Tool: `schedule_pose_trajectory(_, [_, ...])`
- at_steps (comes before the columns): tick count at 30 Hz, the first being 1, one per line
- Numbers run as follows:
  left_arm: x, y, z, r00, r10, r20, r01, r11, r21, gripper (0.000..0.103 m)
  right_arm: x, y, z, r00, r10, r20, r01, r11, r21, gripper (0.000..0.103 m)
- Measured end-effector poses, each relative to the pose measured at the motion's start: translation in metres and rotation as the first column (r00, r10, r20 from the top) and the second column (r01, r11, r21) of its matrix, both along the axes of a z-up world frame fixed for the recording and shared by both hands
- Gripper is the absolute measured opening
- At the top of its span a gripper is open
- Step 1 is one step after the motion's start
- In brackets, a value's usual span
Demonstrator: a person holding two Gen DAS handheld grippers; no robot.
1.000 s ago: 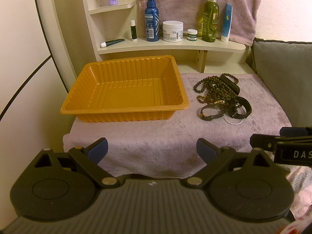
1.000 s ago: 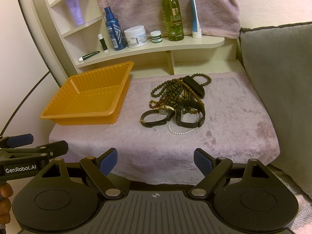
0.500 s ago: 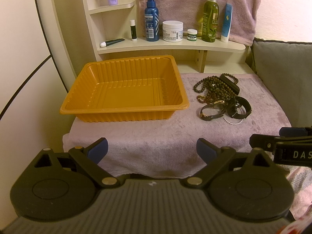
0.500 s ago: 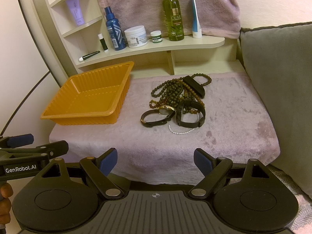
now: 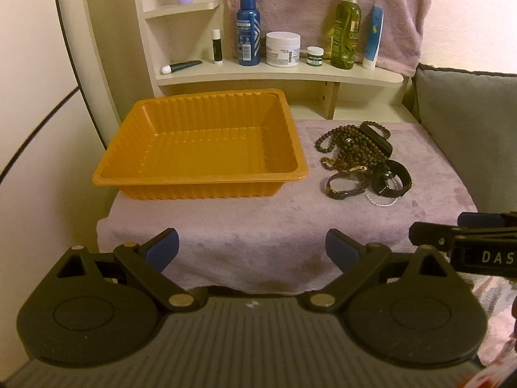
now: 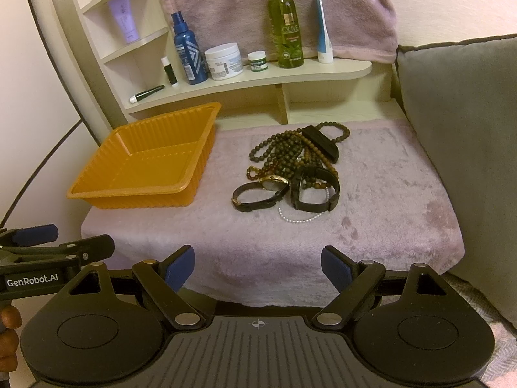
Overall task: Organize jewelry
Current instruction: 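Move the left tool to the orange tray and grip its rim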
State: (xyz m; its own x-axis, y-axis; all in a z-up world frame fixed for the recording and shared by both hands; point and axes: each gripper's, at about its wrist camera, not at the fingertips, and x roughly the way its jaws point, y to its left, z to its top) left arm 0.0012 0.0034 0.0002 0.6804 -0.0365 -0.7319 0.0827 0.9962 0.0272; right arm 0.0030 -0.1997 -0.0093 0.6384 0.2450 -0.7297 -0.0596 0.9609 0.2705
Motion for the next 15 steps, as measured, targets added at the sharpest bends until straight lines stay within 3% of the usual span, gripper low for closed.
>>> schedule_pose_trajectory(6, [0.008,0.006,-0.003,1.0,0.017,-0.006,-0.017,1.0,-0.02,0.097,0.007,-0.002,-0.001,0.999,-0.002,0.047,0.001,1.0,0.019,0.085])
schedule_pose_trajectory(15, [0.029,0.053,-0.014,0.988,0.156,0.015,-0.154,0.984,-0.086,0.094,0.028,-0.025,-0.021,0.994,-0.045,0.095,0.041,0.998,0.045,0.085])
